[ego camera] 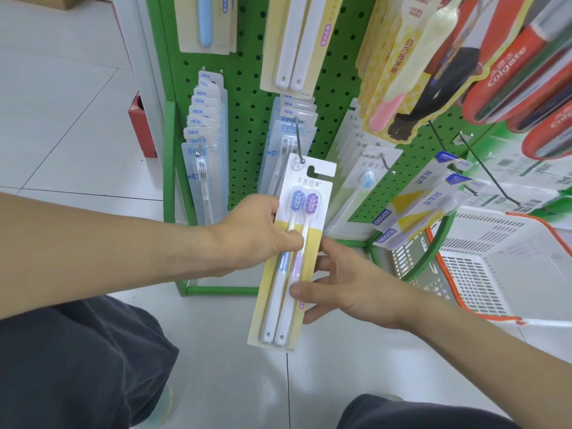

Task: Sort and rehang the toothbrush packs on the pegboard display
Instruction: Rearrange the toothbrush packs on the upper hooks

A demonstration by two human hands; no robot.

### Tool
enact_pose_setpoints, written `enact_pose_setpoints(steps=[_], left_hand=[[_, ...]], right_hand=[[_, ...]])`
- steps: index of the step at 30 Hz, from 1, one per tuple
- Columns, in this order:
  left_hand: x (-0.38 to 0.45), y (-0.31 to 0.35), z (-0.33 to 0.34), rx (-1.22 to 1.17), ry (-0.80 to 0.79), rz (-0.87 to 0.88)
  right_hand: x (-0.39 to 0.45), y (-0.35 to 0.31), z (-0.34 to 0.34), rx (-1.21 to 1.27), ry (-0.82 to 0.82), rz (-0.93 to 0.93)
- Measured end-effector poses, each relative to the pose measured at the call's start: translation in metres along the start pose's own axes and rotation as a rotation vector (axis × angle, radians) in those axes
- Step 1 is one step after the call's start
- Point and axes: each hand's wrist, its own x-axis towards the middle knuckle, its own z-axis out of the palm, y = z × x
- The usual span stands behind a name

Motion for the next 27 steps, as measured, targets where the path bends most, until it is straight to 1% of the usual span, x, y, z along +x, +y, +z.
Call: enact_pose_setpoints(steps=[4,7,9,13,15,17,19,21,24,25,27], left_hand=[[-0.002,0.003,-0.002,0.059,-0.015,-0.029],[-0.004,0.007,-0.006,0.108,-0.083,-0.092],[-0.005,0.008,-0.007,0.093,-0.132,-0.115],[-0.009,0.002,-0.003,0.034,-0.286,-0.095],[-0.01,-0.001,-0.001,0.016,-0.325,-0.067],[-0.01,-0.003,-0.002,-0.001,-0.317,-0.047],[-0.01,-0.003,-0.002,-0.011,-0.315,-0.028],[-0.009,-0.002,-0.003,-0.015,-0.357,-0.012],[-0.013,-0.001,-0.005,0.033,-0.558,-0.023],[-0.014,-0.002,-0.006,0.056,-0.591,-0.023],[-0.015,-0.006,-0.006,0.071,-0.57,-0.023]], right_hand=[[0.001,0.001,0.001,-0.047,0.017,-0.03],[0.0,0.002,-0.002,-0.029,0.012,-0.028],[0.0,0.004,-0.002,-0.023,0.018,-0.033],[0.002,0.004,-0.01,0.05,0.075,-0.063],[0.001,0.004,-0.014,0.089,0.034,-0.066],[0.001,0.005,-0.015,0.097,-0.005,-0.063],[0.002,0.006,-0.014,0.07,0.029,-0.068],[0.003,0.006,-0.011,0.048,0.073,-0.079],[0.003,0.003,-0.012,0.063,0.12,-0.081],[0.002,0.002,-0.013,0.069,0.135,-0.081],[0.001,0.001,-0.014,0.088,0.144,-0.083]])
